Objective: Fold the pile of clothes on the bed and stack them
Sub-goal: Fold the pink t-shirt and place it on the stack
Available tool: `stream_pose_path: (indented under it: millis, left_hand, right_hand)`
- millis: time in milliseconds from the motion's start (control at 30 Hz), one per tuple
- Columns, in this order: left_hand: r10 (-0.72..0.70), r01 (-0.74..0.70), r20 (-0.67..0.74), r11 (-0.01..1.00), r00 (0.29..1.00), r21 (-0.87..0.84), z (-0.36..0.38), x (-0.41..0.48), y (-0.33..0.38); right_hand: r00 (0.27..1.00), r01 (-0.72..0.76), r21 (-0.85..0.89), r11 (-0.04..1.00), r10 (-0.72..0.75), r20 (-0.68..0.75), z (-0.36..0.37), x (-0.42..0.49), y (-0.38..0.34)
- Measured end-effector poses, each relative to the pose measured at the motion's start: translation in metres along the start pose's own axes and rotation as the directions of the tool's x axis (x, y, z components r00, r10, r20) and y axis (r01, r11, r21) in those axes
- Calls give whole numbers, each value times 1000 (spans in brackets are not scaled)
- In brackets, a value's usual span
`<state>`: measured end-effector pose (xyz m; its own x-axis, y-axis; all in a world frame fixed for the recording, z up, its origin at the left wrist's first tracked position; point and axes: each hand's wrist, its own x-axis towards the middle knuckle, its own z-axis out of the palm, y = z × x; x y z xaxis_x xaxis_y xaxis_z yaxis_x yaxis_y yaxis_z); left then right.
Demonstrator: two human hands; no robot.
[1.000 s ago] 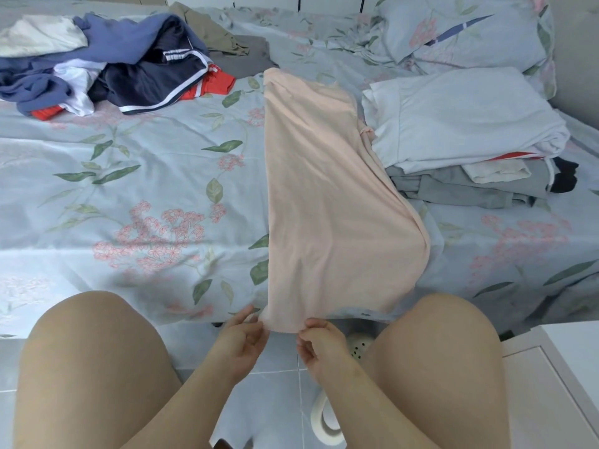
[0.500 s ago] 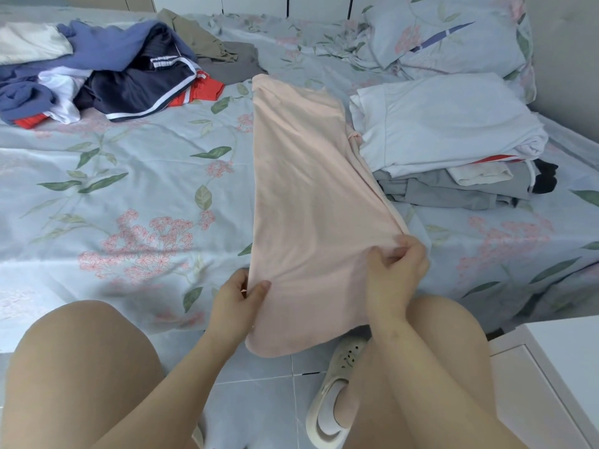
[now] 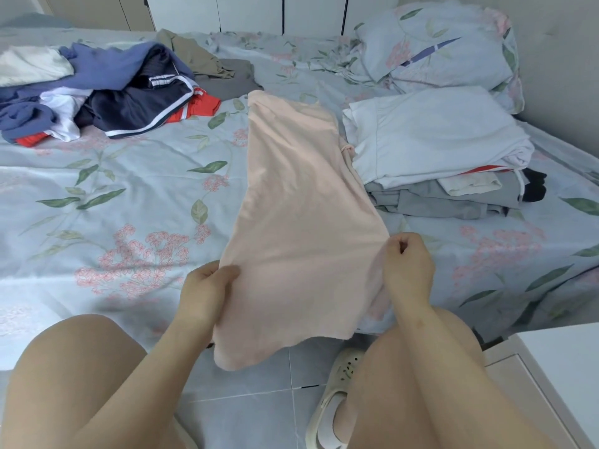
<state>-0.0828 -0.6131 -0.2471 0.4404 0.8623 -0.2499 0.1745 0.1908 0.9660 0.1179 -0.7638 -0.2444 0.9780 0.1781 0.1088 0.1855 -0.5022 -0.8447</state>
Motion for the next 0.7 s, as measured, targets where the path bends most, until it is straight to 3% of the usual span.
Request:
stream_pose_path:
  millis: [100, 200, 300, 400, 467, 533, 600, 700]
  left_hand:
    - [111, -98, -104, 988, 988, 121, -1, 15, 19]
    - [38, -18, -114, 985, 993, 171, 8, 42, 42]
    - [-85, 89, -32, 977, 996, 193, 21, 63, 54]
    - [-78, 80, -31, 995, 996, 65, 24, 69, 59]
    - [3, -3, -110, 1000, 994, 4, 17, 70, 56]
    - [73, -64, -175, 996, 982, 56, 5, 71, 53]
    - [22, -6, -144, 994, 989, 110, -7, 79, 51]
    - [-100, 97, 11, 979, 995, 181, -9, 84, 64]
  right_hand:
    - [997, 49, -281, 958, -28, 78, 4, 7, -14]
    - [986, 51, -376, 925, 12, 164, 9, 17, -27]
    - [969, 5, -250, 968, 56, 240, 12, 28, -34]
    - [952, -42, -38, 998, 51, 301, 12, 36, -41]
    - [937, -186, 178, 966, 119, 329, 12, 39, -42]
    - [871, -388, 353, 851, 214, 442, 14, 38, -42]
    - [805, -476, 349, 807, 240, 543, 17, 37, -45]
    - [812, -430, 286, 856, 229, 537, 29, 43, -52]
